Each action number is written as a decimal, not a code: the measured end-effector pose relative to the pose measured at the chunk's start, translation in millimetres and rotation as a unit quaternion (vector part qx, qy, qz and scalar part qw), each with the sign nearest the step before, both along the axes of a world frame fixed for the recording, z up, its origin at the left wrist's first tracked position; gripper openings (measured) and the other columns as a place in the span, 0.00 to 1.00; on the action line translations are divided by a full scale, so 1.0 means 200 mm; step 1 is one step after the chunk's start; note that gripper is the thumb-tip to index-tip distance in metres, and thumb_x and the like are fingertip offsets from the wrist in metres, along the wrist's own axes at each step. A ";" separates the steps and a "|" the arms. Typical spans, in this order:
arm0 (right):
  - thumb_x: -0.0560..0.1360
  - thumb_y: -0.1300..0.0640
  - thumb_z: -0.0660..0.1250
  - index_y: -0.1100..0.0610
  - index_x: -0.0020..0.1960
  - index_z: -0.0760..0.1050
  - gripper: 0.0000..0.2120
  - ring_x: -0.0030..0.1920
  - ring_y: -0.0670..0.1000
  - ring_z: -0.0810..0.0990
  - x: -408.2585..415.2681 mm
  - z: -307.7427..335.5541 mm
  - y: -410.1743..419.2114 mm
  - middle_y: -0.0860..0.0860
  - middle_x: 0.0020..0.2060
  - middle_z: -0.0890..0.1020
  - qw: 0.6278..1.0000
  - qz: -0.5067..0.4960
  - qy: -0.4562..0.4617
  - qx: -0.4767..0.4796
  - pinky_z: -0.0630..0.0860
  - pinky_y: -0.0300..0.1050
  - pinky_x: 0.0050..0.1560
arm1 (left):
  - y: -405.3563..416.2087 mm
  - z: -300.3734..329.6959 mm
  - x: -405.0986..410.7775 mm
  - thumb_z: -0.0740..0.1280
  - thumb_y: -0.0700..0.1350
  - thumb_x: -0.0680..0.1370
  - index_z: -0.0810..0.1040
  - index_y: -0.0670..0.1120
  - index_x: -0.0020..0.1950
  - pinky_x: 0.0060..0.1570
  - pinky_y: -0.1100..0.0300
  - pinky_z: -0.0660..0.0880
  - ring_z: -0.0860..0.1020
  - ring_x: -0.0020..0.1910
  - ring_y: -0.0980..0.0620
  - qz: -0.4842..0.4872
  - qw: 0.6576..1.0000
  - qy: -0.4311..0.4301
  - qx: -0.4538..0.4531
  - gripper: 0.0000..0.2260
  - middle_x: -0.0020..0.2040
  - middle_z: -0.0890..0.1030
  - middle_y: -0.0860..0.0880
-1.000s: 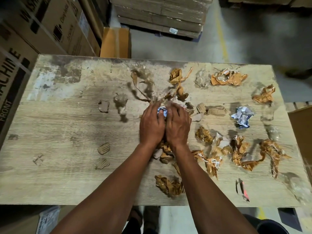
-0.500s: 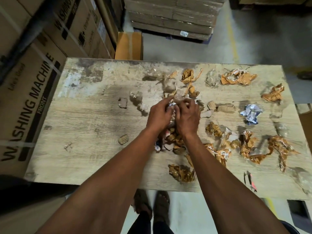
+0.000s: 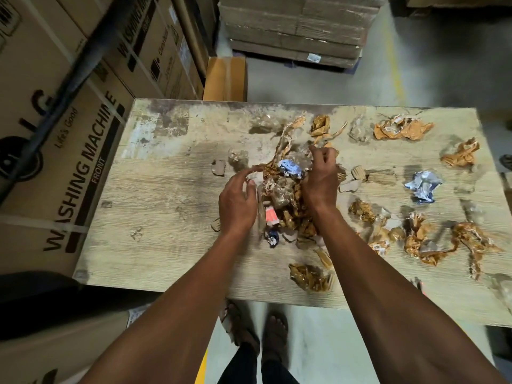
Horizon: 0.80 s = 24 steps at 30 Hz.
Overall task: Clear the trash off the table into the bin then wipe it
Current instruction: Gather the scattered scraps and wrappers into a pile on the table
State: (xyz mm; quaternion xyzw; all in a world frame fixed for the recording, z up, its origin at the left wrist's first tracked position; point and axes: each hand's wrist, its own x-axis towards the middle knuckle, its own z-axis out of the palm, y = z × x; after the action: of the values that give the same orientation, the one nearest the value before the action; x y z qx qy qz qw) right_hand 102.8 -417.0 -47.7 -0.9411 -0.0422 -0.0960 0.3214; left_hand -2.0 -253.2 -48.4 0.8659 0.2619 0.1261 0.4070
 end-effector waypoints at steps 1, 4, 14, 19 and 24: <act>0.75 0.76 0.70 0.59 0.75 0.74 0.31 0.50 0.53 0.80 0.01 0.01 0.00 0.56 0.60 0.76 1.000 0.000 -0.003 0.002 0.85 0.47 0.46 | 0.03 -0.02 -0.02 0.66 0.46 0.87 0.76 0.60 0.76 0.55 0.52 0.84 0.83 0.58 0.50 0.011 1.000 0.005 0.006 0.18 0.73 0.79 0.54; 0.79 0.69 0.71 0.58 0.72 0.74 0.23 0.54 0.55 0.80 0.03 0.03 0.00 0.58 0.65 0.75 0.999 -0.013 -0.002 0.040 0.87 0.53 0.51 | 0.10 -0.09 -0.10 0.62 0.50 0.88 0.75 0.58 0.77 0.69 0.43 0.76 0.76 0.72 0.47 0.056 0.997 0.046 0.037 0.17 0.75 0.78 0.53; 0.73 0.79 0.70 0.61 0.70 0.80 0.28 0.58 0.54 0.79 -0.02 0.06 0.13 0.65 0.66 0.78 0.996 0.022 -0.074 0.040 0.80 0.43 0.60 | 0.00 -0.29 -0.34 0.42 0.60 0.87 0.55 0.50 0.89 0.86 0.44 0.40 0.46 0.88 0.53 0.090 0.979 0.164 0.085 0.31 0.89 0.52 0.52; 0.74 0.75 0.70 0.65 0.67 0.81 0.23 0.65 0.63 0.81 -0.15 0.05 0.25 0.65 0.66 0.78 0.988 0.130 -0.073 0.038 0.84 0.48 0.60 | -0.14 -0.24 -0.16 0.46 0.58 0.90 0.54 0.54 0.89 0.86 0.45 0.49 0.50 0.87 0.57 -0.036 0.996 0.080 -0.034 0.26 0.89 0.53 0.55; 0.82 0.52 0.64 0.59 0.66 0.82 0.18 0.73 0.64 0.76 -0.20 0.02 0.26 0.61 0.69 0.80 0.985 0.125 -0.087 -0.082 0.72 0.69 0.73 | 0.03 -0.18 -0.02 0.51 0.57 0.89 0.55 0.56 0.87 0.83 0.43 0.61 0.58 0.85 0.49 0.060 0.997 0.052 -0.010 0.26 0.88 0.58 0.52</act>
State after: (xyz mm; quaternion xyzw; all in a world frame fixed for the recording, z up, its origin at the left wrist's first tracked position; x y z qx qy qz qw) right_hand 63.8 -366.0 -44.3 -0.9396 -0.1952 -0.1326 0.2481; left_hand -5.8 -246.3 -85.0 0.8499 0.3355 0.1024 0.3932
